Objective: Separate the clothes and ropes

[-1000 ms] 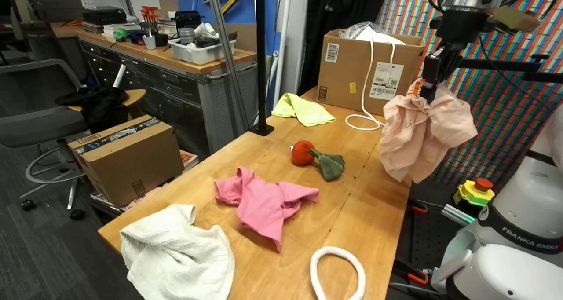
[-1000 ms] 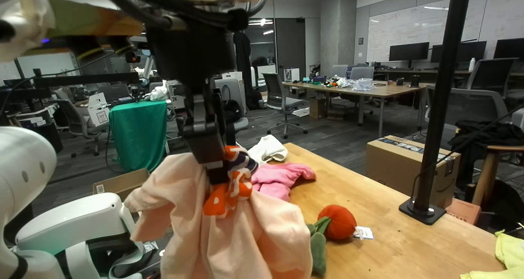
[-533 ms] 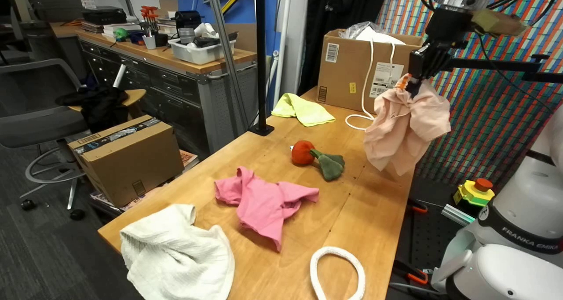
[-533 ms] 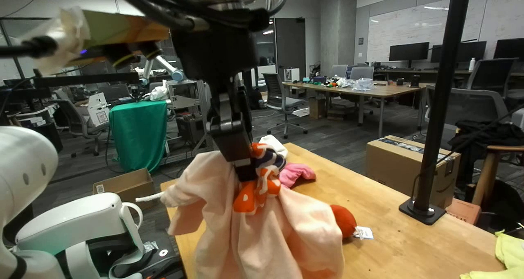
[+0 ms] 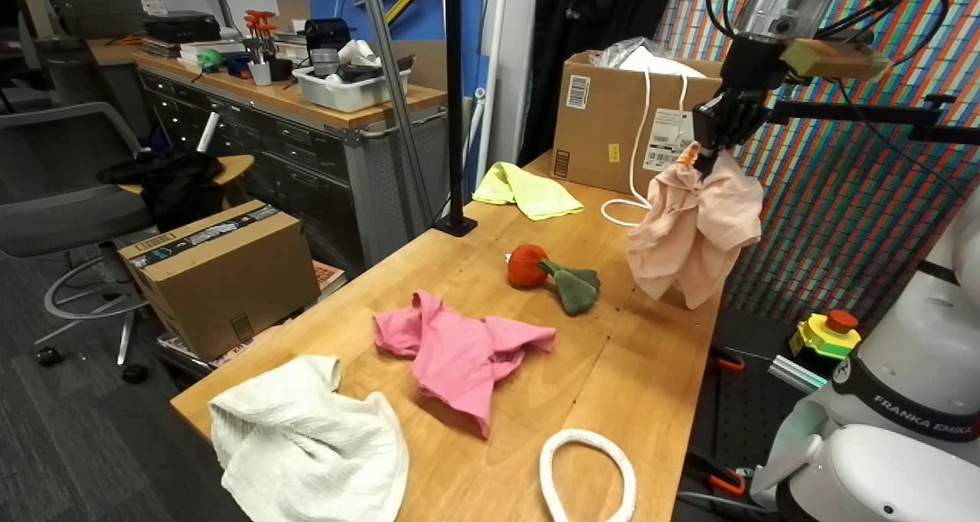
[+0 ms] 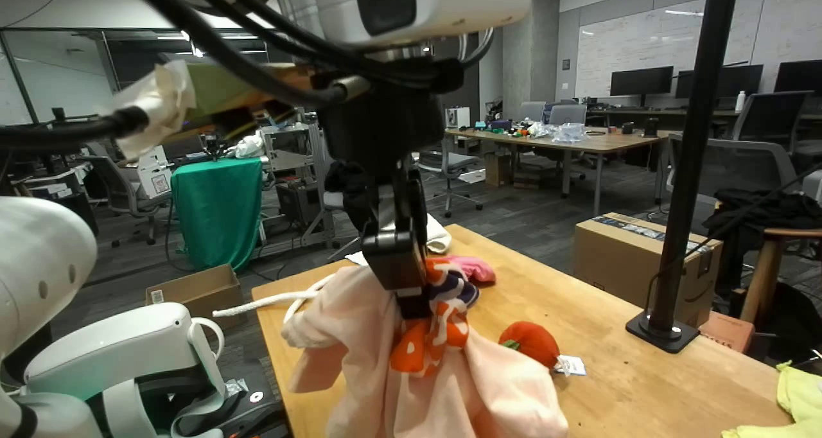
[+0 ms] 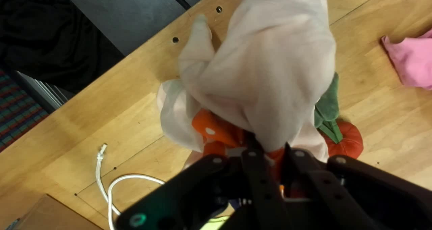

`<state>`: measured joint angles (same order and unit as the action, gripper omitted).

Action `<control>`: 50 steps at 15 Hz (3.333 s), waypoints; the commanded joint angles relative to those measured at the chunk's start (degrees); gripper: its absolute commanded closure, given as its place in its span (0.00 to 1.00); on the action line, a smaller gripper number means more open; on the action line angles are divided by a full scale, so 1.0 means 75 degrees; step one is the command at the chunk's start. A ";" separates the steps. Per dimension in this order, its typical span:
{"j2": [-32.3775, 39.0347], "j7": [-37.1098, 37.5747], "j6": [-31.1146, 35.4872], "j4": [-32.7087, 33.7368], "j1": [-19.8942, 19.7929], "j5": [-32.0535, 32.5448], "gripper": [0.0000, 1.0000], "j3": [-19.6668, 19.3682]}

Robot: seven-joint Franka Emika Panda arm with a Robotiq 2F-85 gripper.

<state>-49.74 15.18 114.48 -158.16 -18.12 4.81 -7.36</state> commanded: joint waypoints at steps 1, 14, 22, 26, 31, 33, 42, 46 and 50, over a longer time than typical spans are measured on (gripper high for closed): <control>0.0417 0.0266 0.0246 0.0021 -0.0221 0.0192 0.94 0.0220; 0.2057 0.0791 0.0635 0.0164 -0.0229 0.0527 0.94 0.0491; 0.2696 0.1180 0.0711 0.0265 -0.0202 0.0750 0.93 0.0406; 0.2827 0.1139 0.0711 0.0390 -0.0143 0.0669 0.48 0.0364; 0.2752 0.1010 0.0632 0.0547 -0.0067 0.0539 0.10 0.0303; 0.2624 0.0844 0.0544 0.0631 0.0088 0.0458 0.00 0.0346; 0.1447 -0.0657 0.0532 0.0891 0.1701 -0.0634 0.00 0.0694; 0.0536 -0.0939 0.1038 0.0756 0.2083 -0.1118 0.00 0.0668; -0.0375 -0.1163 0.1663 0.0407 0.2205 -0.1698 0.00 0.0458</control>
<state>-46.47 8.89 122.97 -152.21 -2.45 -4.57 -2.32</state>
